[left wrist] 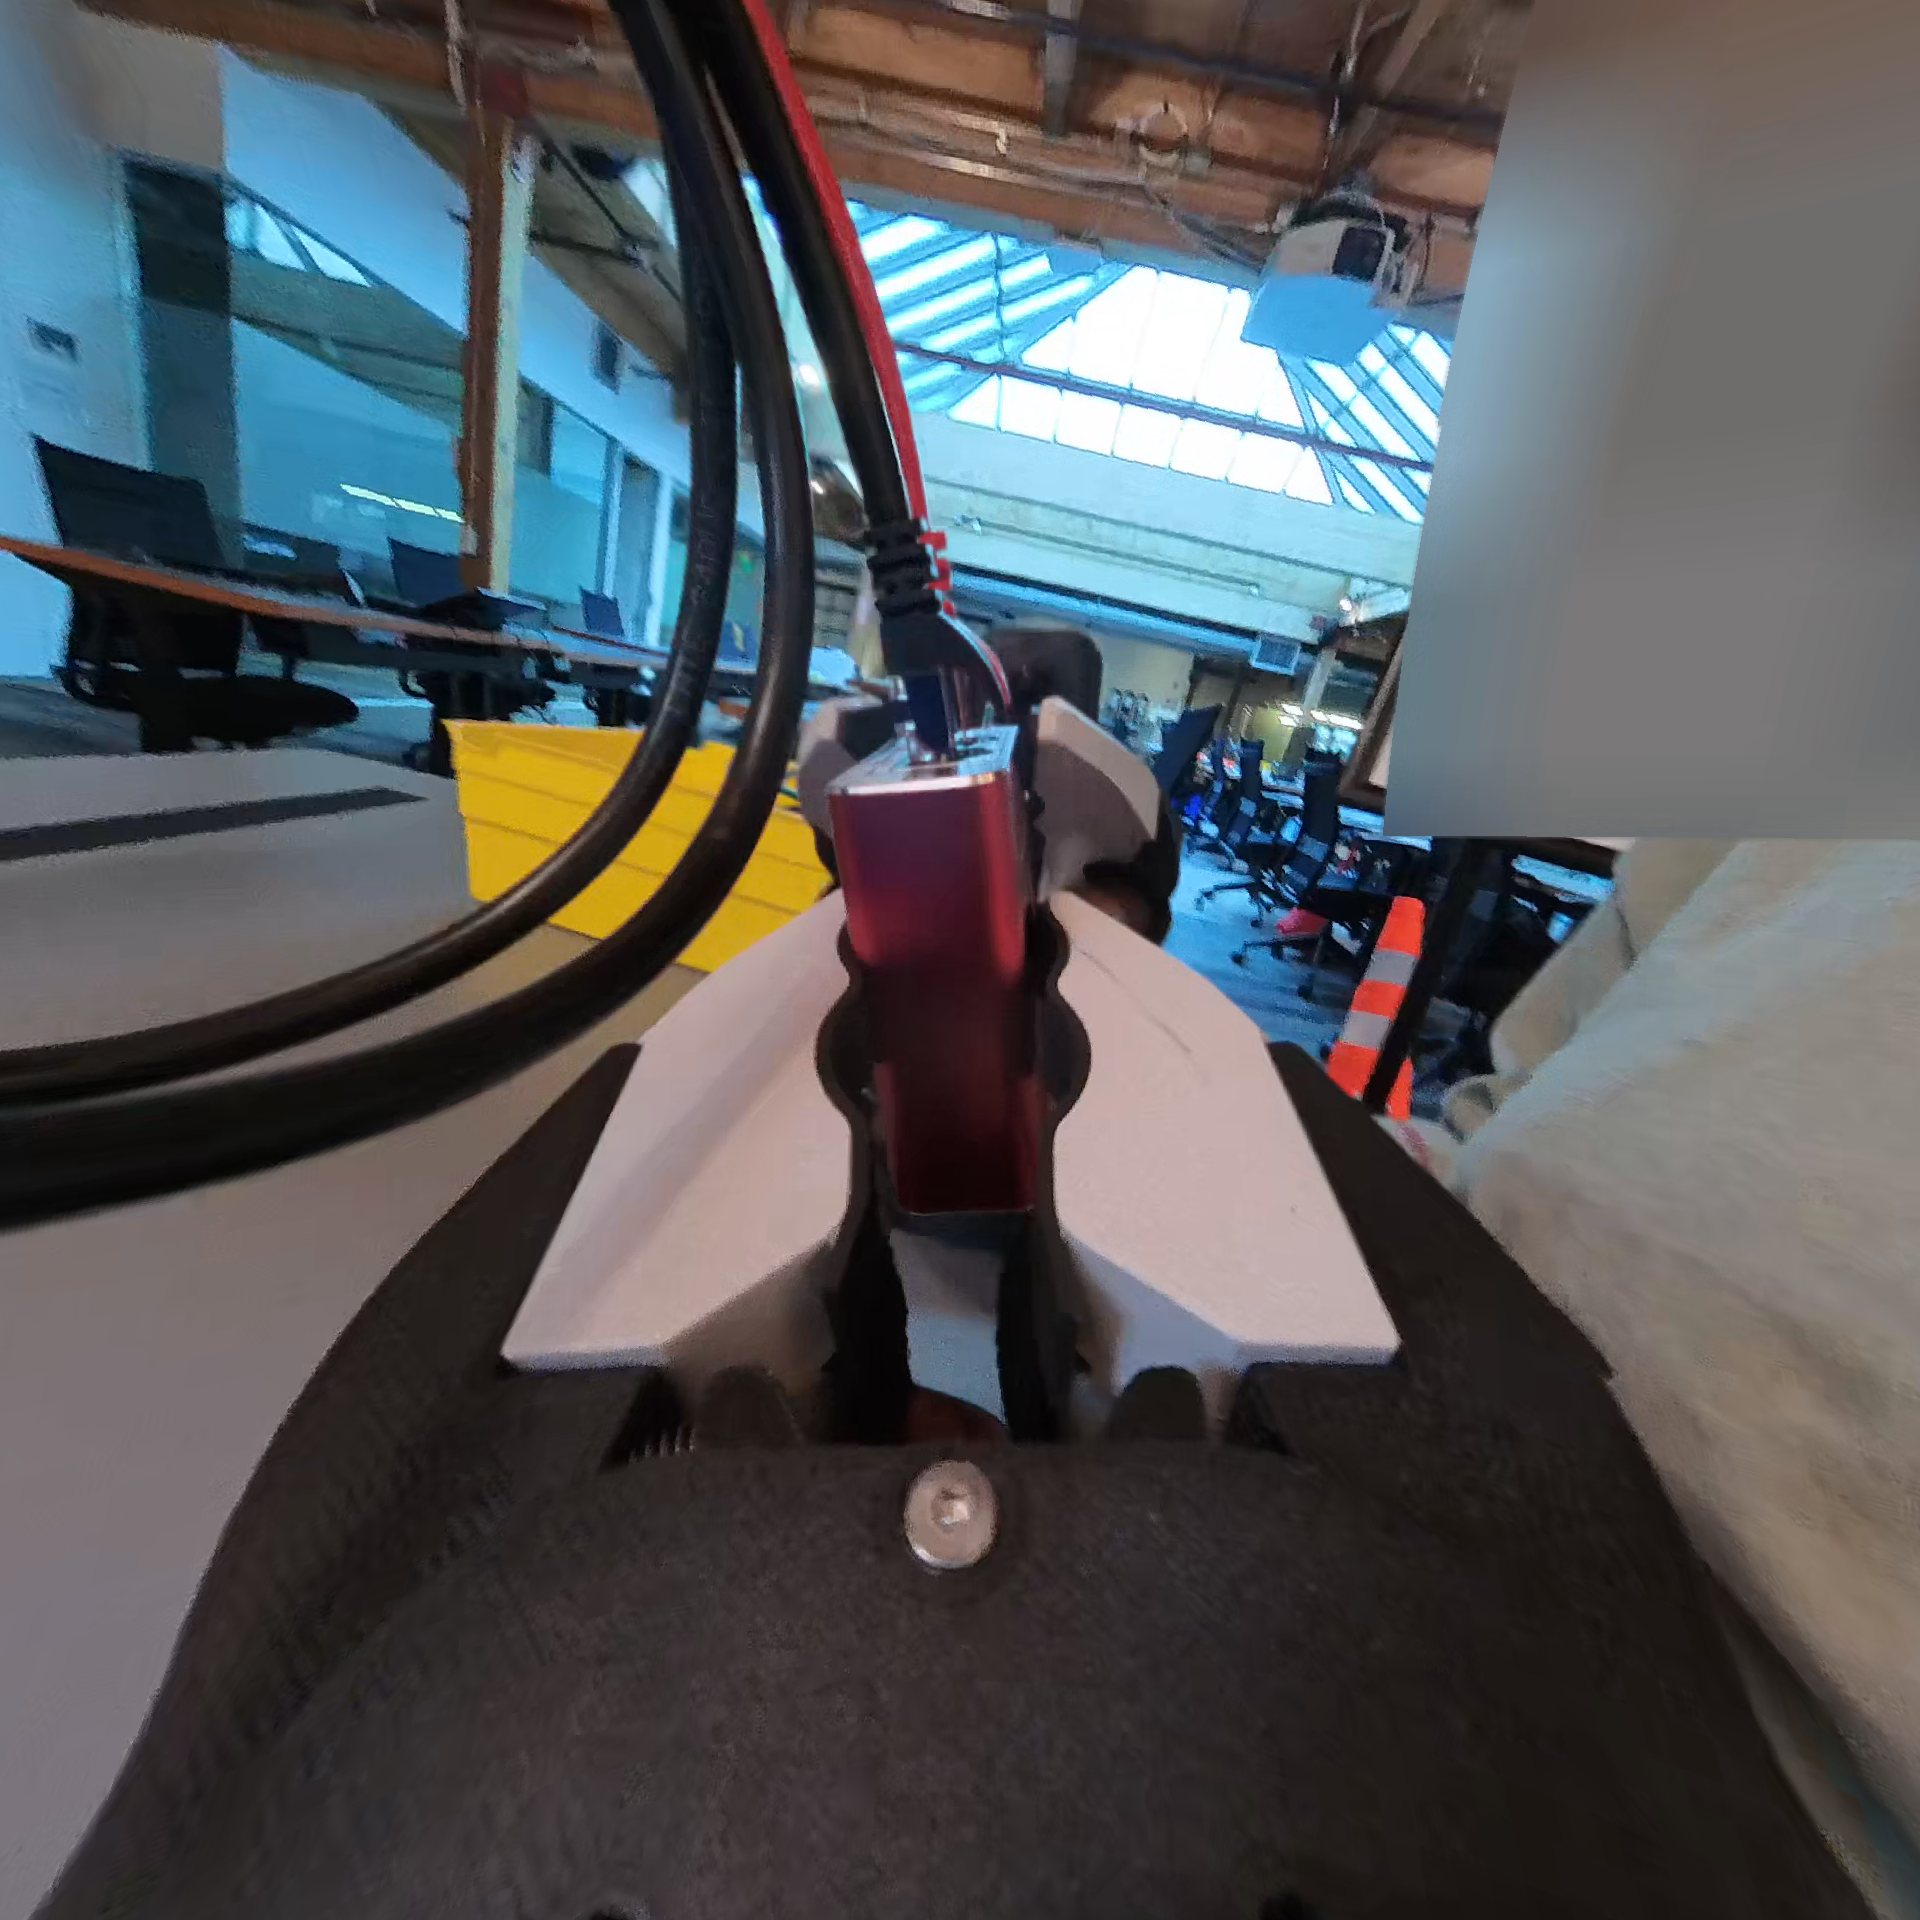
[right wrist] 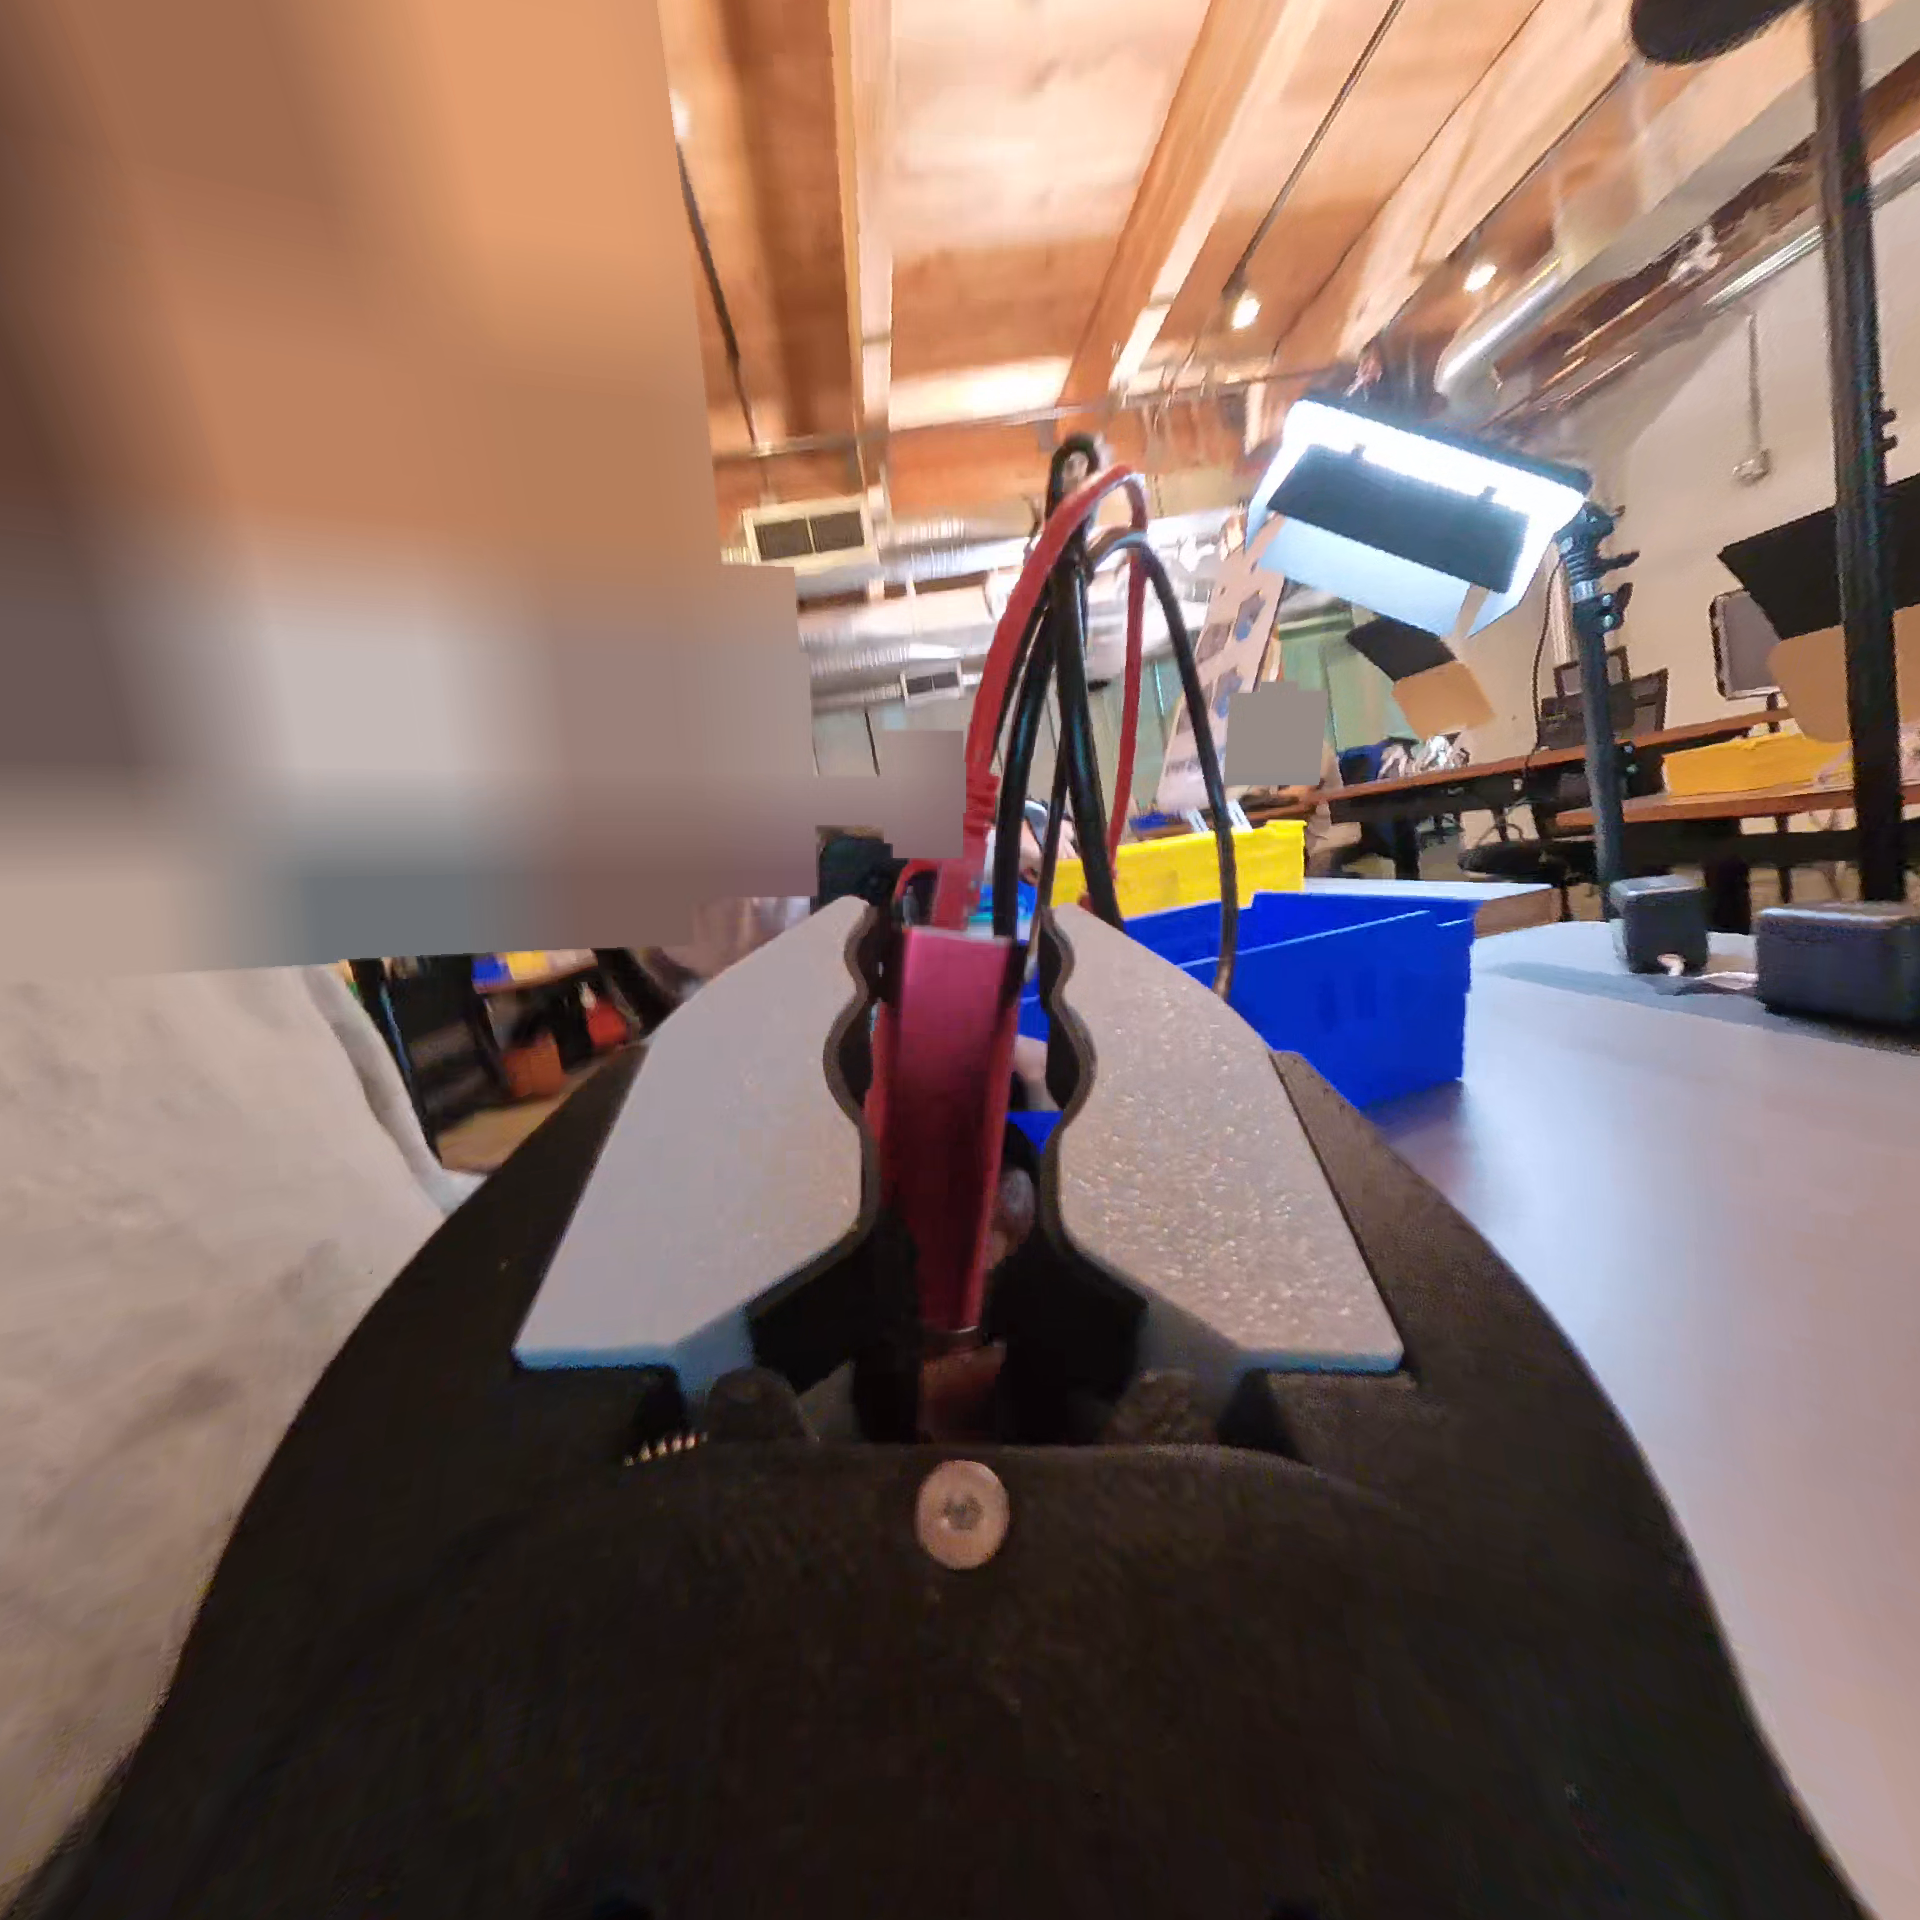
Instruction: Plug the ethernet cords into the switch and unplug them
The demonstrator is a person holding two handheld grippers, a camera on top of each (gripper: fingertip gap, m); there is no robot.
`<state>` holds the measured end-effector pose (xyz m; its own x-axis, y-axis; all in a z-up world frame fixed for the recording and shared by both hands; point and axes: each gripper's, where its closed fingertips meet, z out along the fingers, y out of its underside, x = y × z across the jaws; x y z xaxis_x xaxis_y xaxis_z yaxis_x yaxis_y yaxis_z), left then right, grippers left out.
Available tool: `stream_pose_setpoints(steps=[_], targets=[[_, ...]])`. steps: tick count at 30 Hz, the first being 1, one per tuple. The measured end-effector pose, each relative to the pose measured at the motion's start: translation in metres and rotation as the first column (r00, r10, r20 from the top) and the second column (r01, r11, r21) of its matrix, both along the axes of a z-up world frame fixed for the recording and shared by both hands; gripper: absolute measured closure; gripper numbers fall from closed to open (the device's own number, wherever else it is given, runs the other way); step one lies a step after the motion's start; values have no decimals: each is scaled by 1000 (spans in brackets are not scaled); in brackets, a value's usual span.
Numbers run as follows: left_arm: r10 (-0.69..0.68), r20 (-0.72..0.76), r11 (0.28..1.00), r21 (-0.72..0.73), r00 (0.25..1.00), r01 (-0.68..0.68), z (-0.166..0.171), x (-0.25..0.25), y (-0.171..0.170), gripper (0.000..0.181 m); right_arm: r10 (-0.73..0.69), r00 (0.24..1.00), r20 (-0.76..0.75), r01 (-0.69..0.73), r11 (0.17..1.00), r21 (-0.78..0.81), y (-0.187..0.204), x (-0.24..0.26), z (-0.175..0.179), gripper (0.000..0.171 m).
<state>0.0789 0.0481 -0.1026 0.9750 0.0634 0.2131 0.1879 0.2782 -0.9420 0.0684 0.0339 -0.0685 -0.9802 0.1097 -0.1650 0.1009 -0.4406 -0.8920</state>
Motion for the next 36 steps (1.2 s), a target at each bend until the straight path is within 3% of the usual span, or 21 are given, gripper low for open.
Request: stream_pose_setpoints(steps=[6, 10, 13, 16, 19, 21, 24, 27, 33, 36], targets=[[-173, 1, 971, -170, 985, 171, -23, 25, 19, 153, 103, 993, -56, -84, 960, 267, 6, 20, -14, 136], [-200, -20, 954, -232, 980, 190, -32, 32, 24, 153, 191, 981, -16, -177, 936, 304, 1, 31, -20, 152], [-140, -2, 980, -143, 990, 138, -20, 20, 19, 153, 140, 990, -34, -131, 972, 195, 0, 23, -12, 154], [-56, 8, 998, -30, 998, 56, -7, 7, 9, 140, 79, 997, 0, -79, 995, -53, 4, 12, 7, 155], [-78, -14, 994, -83, 997, 76, -12, 13, 16, 124, 109, 991, 74, -79, 942, -327, 16, 5, 22, 155], [-85, -42, 992, -100, 995, 80, -13, 17, 18, 123, 101, 989, 108, -54, 928, -368, 14, 1, 19, 155], [-70, 7, 994, -81, 998, 70, -12, 11, 14, 130, 50, 993, 104, -16, 953, -304, 3, -1, 12, 155], [-87, 77, 996, -12, 993, 89, -5, 6, 7, 149, 22, 996, 89, -1, 974, -227, -1, -1, 10, 155], [-138, 142, 989, 73, 980, 129, 3, 4, -2, 153, -13, 1000, -14, 14, 998, 56, 7, 1, 1, 143], [-144, 146, 989, 64, 979, 135, 2, 4, -1, 153, 29, 999, -15, -27, 990, 138, 17, 6, -4, 145]])
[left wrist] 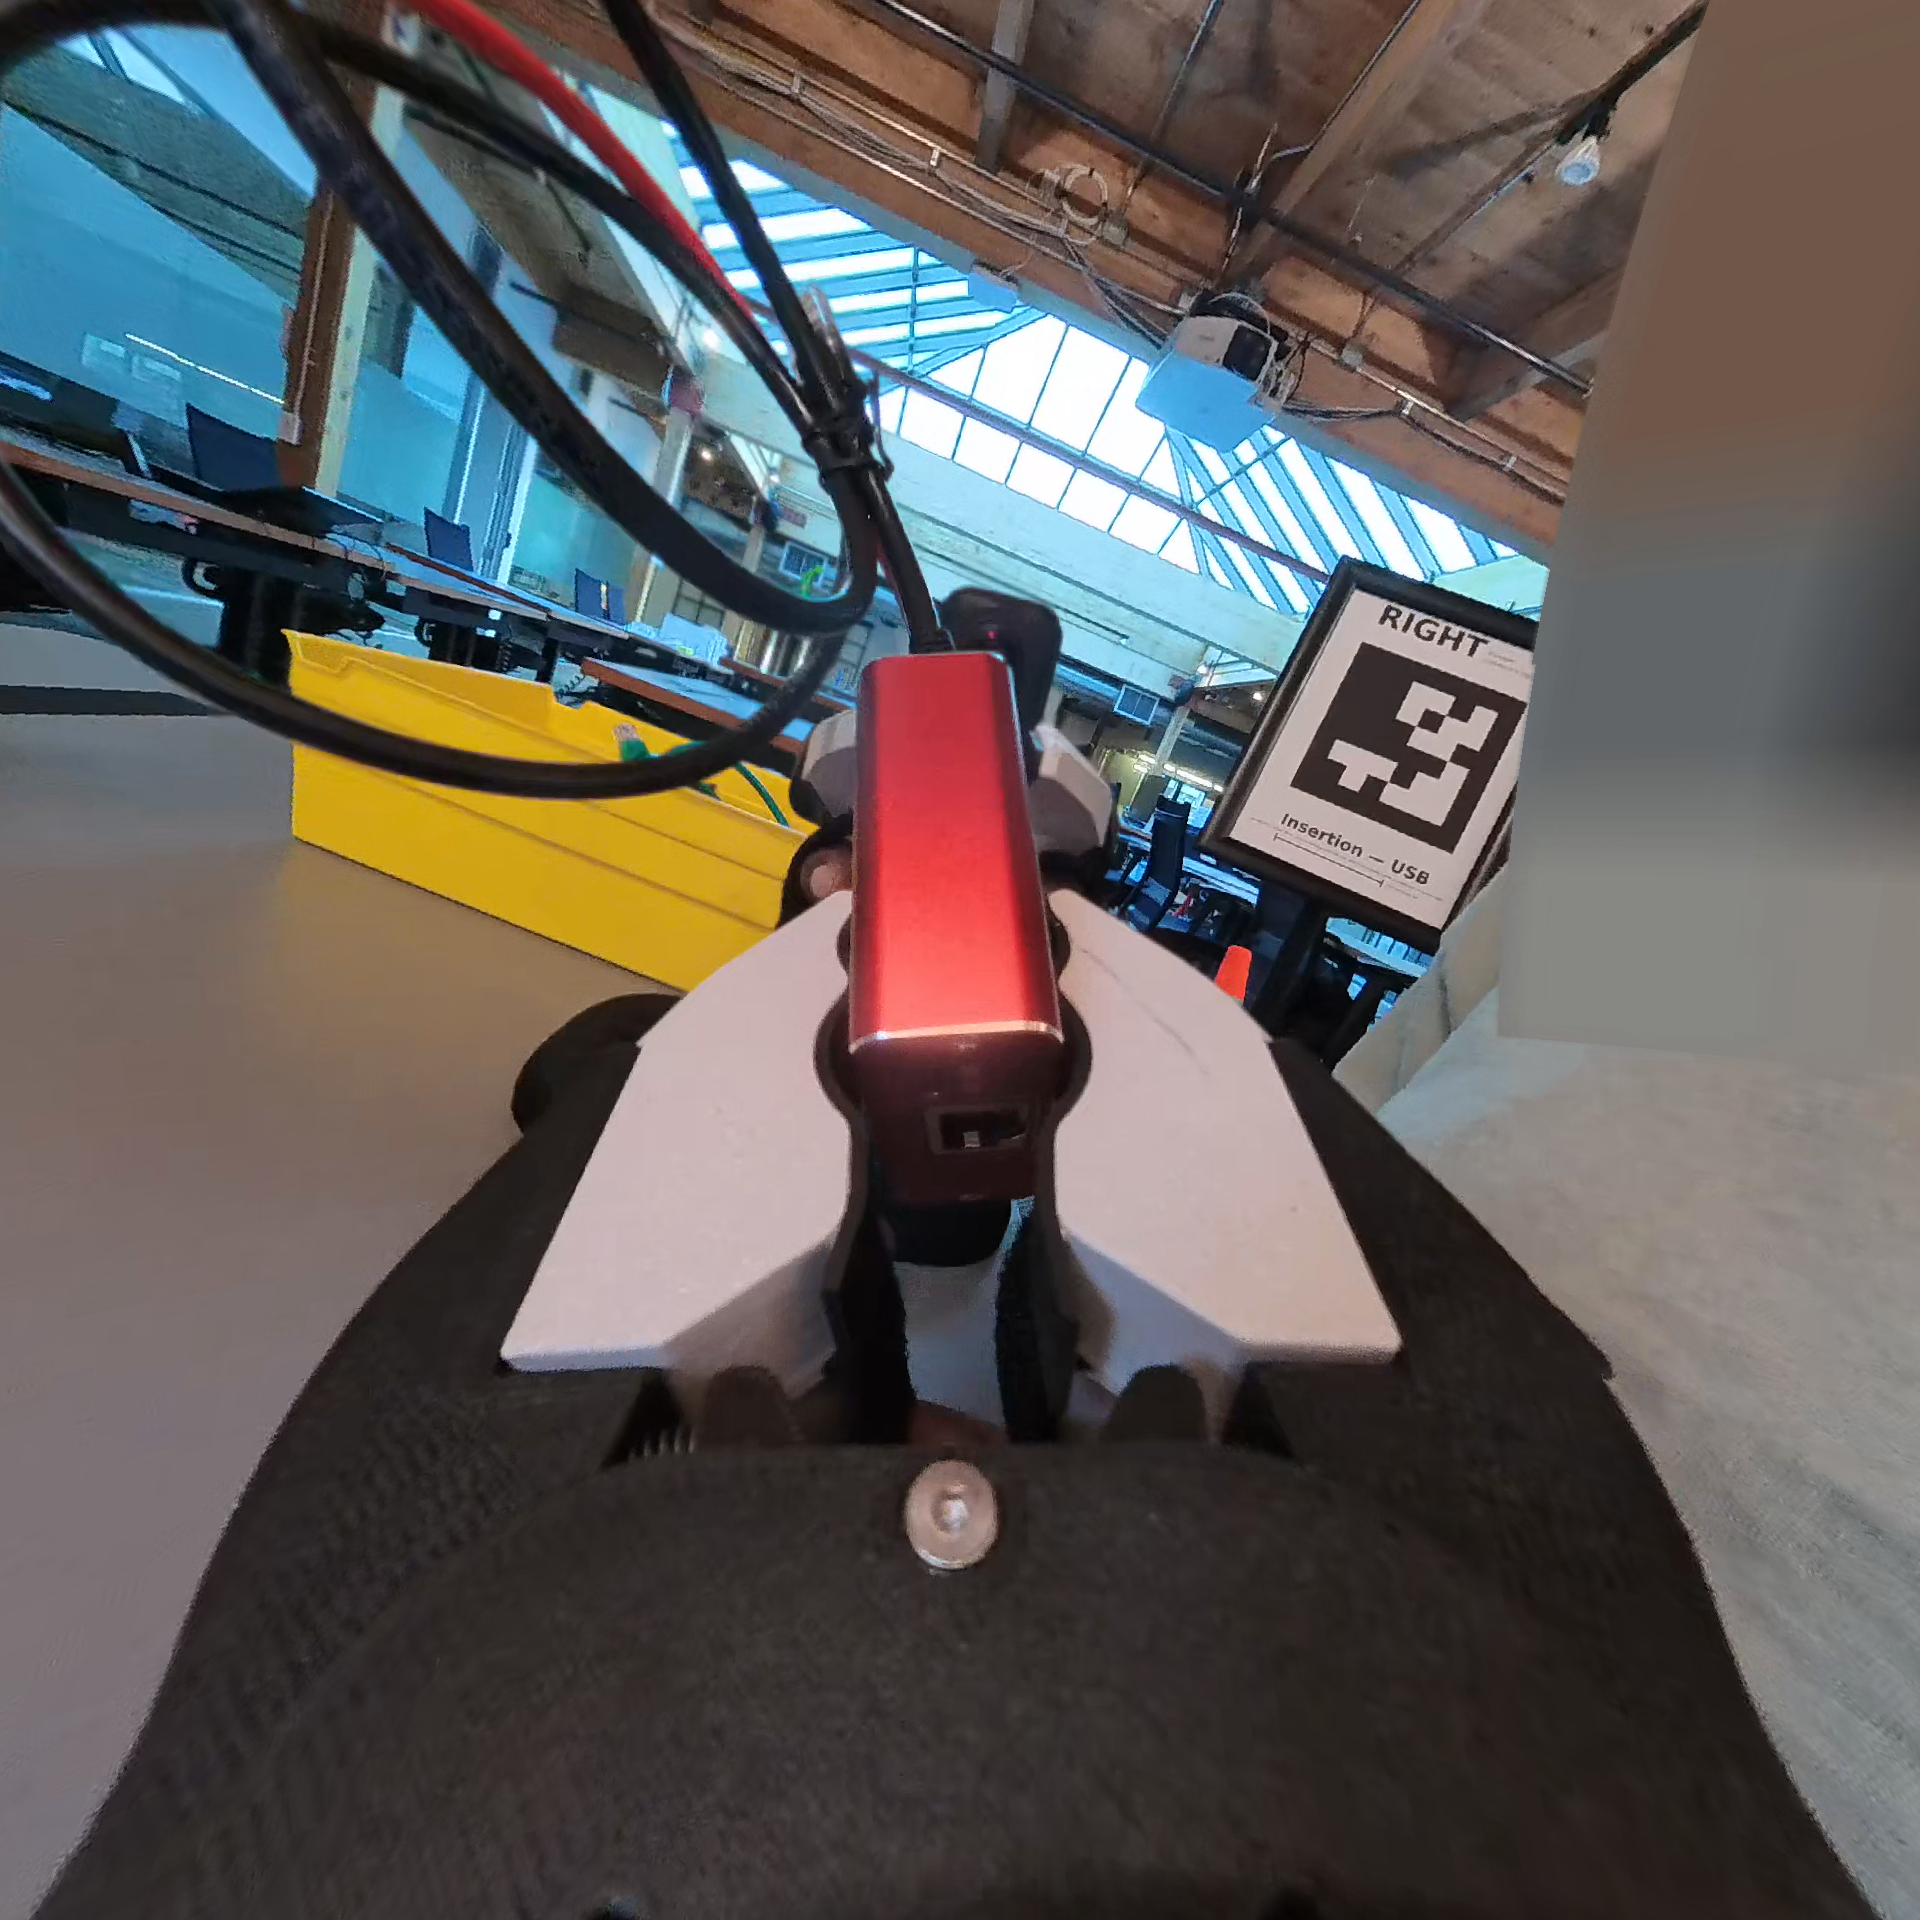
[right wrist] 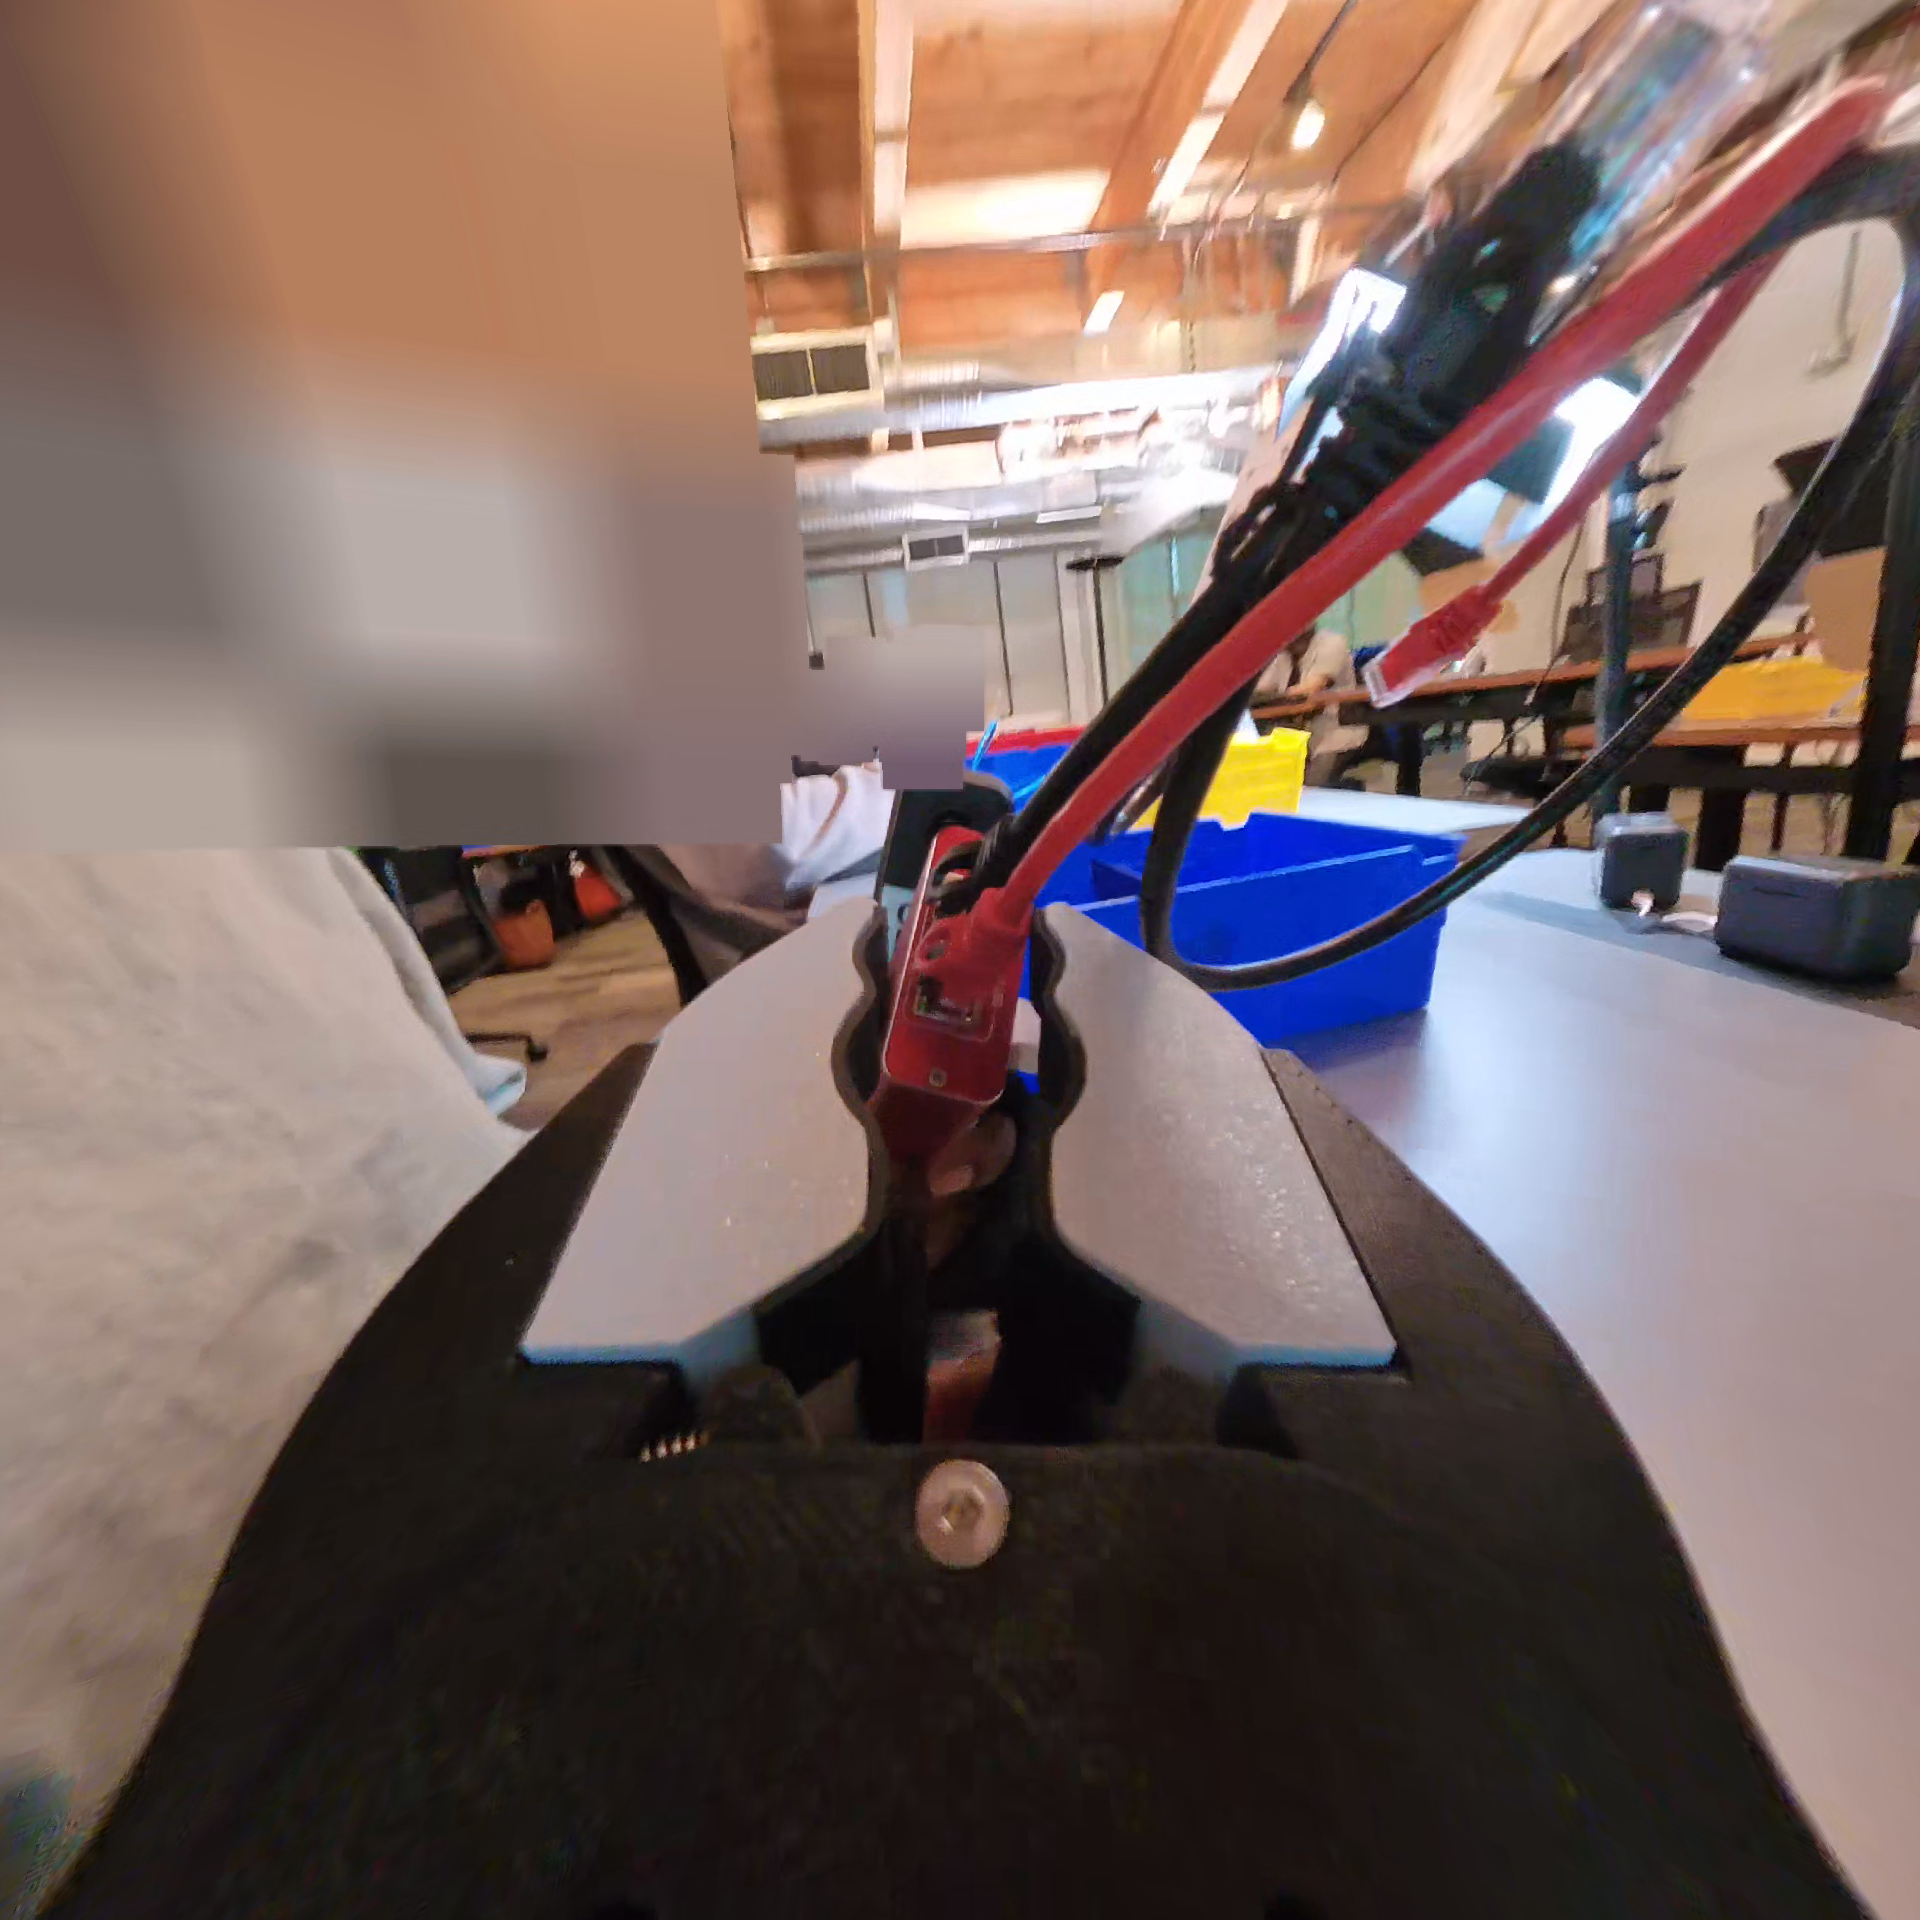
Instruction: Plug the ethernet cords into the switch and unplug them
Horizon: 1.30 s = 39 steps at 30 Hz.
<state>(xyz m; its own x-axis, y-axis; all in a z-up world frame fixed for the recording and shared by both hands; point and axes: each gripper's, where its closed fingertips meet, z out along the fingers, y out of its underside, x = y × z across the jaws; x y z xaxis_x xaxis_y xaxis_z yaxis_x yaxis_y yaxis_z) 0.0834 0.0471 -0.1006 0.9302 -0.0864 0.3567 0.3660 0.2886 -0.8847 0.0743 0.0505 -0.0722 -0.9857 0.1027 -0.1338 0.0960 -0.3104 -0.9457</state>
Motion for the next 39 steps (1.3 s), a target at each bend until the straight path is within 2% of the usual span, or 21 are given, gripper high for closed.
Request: stream_pose_setpoints(steps=[3, 12, 23, 26, 30, 34, 39], targets=[[-16, -18, 1000, -23, 1000, 16, -2, 4, 3, 153, 22, 1000, 15, -22, 999, 25, 4, 1, -3, 154], [-39, -26, 998, -47, 999, 38, -6, 7, 6, 153, 62, 998, -12, -60, 993, 101, 3, 7, -12, 153], [18, -65, 997, -73, 998, -23, -8, 3, 8, 151, 64, 997, -46, -61, 996, 65, -1, 10, -9, 156], [13, -52, 997, -73, 999, -17, -9, 2, 8, 151, 25, 997, -70, -19, 996, 88, -1, 7, -10, 156], [62, -54, 994, -83, 997, -67, -9, -3, 7, 152, -114, 977, -179, 143, 977, 160, -1, -4, -14, 156], [82, -60, 993, -85, 995, -87, -9, -5, 6, 153, -193, 943, -272, 249, 950, 191, -1, -7, -13, 155], [72, -36, 995, -61, 997, -74, -6, -7, 4, 152, -248, 917, -313, 311, 935, 169, -2, -8, -9, 155]])
